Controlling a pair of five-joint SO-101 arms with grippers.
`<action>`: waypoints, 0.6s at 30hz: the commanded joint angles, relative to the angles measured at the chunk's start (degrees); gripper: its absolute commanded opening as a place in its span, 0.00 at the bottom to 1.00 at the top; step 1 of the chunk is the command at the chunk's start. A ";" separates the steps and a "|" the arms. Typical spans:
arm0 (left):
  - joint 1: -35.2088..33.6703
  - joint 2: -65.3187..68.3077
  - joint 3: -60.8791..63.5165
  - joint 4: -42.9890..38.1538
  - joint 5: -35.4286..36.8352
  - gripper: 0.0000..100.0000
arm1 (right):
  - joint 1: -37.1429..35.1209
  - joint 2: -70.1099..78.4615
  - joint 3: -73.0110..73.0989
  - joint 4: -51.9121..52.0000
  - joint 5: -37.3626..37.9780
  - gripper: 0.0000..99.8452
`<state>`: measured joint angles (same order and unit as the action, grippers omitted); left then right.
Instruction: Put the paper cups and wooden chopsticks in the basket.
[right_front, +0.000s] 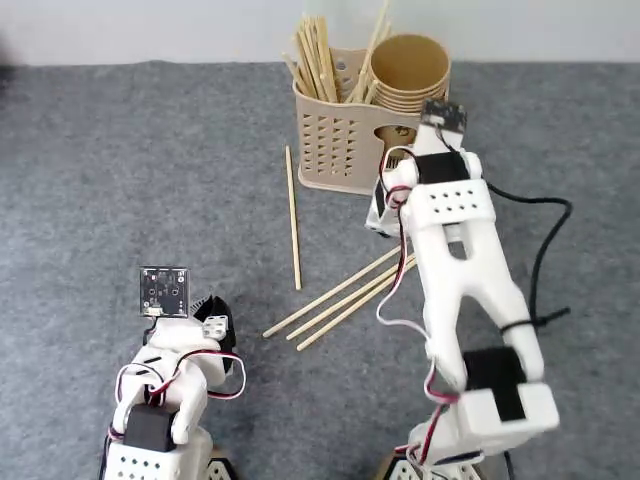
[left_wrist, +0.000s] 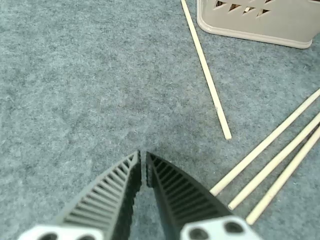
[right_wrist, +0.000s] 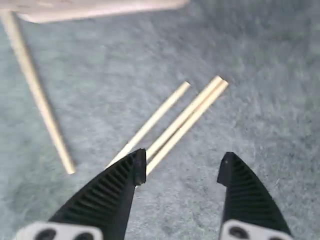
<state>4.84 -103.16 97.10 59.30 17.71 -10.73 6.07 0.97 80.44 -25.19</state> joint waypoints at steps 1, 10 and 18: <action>-0.44 -0.88 -0.57 0.18 -0.53 0.02 | 1.10 2.51 -3.16 -0.22 -1.76 0.25; -0.44 -0.88 -0.57 0.18 -0.53 0.02 | 1.89 12.44 -3.16 -5.41 -3.60 0.25; -0.44 -0.88 -0.57 0.18 -0.53 0.02 | 1.98 17.89 -3.16 -7.96 -5.10 0.18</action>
<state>4.84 -103.16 97.10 59.30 17.71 -9.67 24.00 0.88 73.14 -29.58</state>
